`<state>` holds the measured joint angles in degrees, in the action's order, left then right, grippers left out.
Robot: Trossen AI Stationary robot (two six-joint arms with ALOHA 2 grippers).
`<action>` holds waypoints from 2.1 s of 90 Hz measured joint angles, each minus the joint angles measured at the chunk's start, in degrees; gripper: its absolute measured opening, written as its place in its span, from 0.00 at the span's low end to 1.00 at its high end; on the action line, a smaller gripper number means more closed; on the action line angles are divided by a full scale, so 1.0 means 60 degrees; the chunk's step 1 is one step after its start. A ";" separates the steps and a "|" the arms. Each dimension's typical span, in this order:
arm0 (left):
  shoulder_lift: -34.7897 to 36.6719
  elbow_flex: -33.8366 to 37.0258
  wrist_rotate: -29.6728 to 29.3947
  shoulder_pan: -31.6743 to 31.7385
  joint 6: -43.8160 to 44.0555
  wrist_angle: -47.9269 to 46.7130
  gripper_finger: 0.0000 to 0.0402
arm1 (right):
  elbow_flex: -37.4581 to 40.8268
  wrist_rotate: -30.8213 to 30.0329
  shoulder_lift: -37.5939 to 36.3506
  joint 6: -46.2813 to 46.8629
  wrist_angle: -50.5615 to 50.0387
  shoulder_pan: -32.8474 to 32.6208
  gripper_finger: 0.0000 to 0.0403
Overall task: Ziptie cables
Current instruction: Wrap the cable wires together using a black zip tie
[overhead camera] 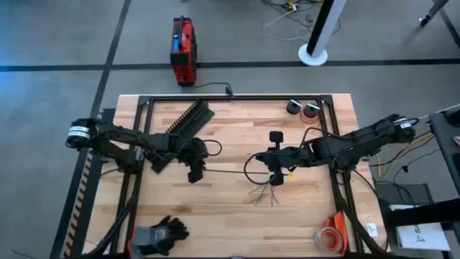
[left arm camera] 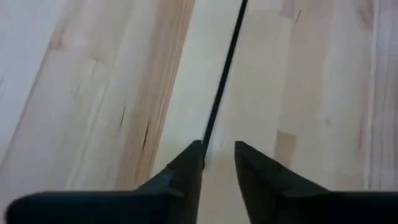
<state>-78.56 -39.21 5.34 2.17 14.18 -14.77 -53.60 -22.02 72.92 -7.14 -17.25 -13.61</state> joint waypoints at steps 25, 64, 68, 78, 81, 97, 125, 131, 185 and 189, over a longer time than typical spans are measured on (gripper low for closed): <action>0.0000 -0.0034 -0.0069 0.0004 -0.0282 0.0330 0.37 | -0.0266 -0.2870 -0.0054 -0.3352 0.0071 0.0505 0.02; 0.0000 -0.0045 -0.0294 0.0011 -0.0249 0.0345 0.28 | -0.2980 0.0399 0.0222 -0.5982 0.0786 0.2666 0.02; 0.0000 -0.0045 -0.0317 0.0011 -0.0246 0.0345 0.26 | -0.2955 0.0942 0.0310 -0.5806 0.0931 0.2904 0.02; 0.0000 -0.0045 -0.0328 0.0011 -0.0201 0.0351 0.24 | -0.2883 0.2101 0.0826 -0.5450 0.1445 0.3244 0.02; 0.0000 -0.0045 -0.0328 0.0011 -0.0153 0.0358 0.23 | -0.2820 0.2368 0.1038 -0.5357 0.1546 0.3264 0.02; 0.0000 -0.0021 -0.0328 0.0011 0.0160 0.0366 0.21 | -0.2728 0.3007 0.2471 -0.5205 0.2616 0.2975 0.02; 0.0000 0.0122 -0.0331 -0.0044 0.0228 0.0371 0.20 | -0.2728 0.3119 0.4065 -0.4653 0.2906 0.1710 0.02; 0.0000 0.0228 -0.0511 -0.0043 0.0228 0.0488 0.20 | -0.2723 0.3172 0.4220 -0.4489 0.2841 0.1453 0.02; 0.0004 0.1023 -0.1920 -0.0032 -0.0461 0.3580 0.19 | -0.2888 0.0604 0.3778 -0.2039 0.6282 0.4257 0.02; 0.0004 0.0986 -0.2352 -0.0029 -0.0708 0.3647 0.19 | -0.3045 0.1098 0.3931 -0.1726 0.6696 0.4670 0.02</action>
<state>-78.54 -33.30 -8.77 2.00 9.94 7.11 -71.87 -15.44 96.50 -17.50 22.93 14.41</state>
